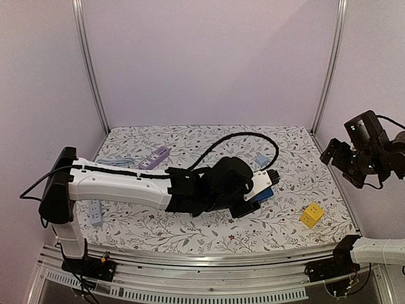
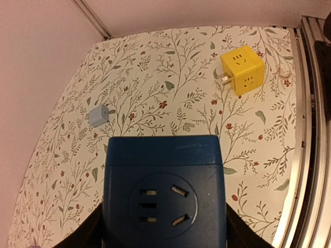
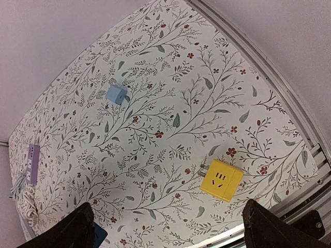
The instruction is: Insert the plug
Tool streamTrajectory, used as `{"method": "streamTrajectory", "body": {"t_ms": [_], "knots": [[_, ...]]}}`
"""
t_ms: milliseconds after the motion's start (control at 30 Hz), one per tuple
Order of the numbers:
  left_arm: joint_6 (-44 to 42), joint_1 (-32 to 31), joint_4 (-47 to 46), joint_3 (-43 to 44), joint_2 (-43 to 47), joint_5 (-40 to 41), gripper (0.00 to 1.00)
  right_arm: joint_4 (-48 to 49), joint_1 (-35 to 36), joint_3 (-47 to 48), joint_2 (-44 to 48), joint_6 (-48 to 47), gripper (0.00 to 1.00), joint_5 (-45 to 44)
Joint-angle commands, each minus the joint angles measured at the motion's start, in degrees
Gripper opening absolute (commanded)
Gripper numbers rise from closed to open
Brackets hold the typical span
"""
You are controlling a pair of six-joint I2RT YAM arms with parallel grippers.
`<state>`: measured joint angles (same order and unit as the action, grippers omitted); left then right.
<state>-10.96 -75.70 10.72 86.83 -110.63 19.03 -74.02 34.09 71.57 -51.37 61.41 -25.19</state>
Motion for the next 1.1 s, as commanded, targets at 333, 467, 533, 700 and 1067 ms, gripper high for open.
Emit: {"method": "streamTrajectory", "body": {"t_ms": [333,467,533,700,1067], "knots": [[1.3,9.1,-3.0,-16.4,17.5,0.4,0.00,18.8,0.9,1.8,-12.5,-4.8,0.99,11.6],[3.0,10.7,-5.7,-20.5,22.2,-2.5,0.00,23.7,1.1,2.6,-17.0,-9.1,0.99,22.7],[3.1,11.2,-6.0,-21.9,24.2,-5.5,0.00,27.3,1.3,2.0,-18.5,-10.8,0.99,29.5],[5.3,13.0,-5.9,-23.6,29.1,-17.7,0.00,34.4,2.2,1.8,-21.8,-11.9,0.99,39.1],[6.0,17.3,-6.1,-21.5,29.7,-34.4,0.00,42.3,6.4,5.0,-27.7,-9.8,0.99,55.8]]}}
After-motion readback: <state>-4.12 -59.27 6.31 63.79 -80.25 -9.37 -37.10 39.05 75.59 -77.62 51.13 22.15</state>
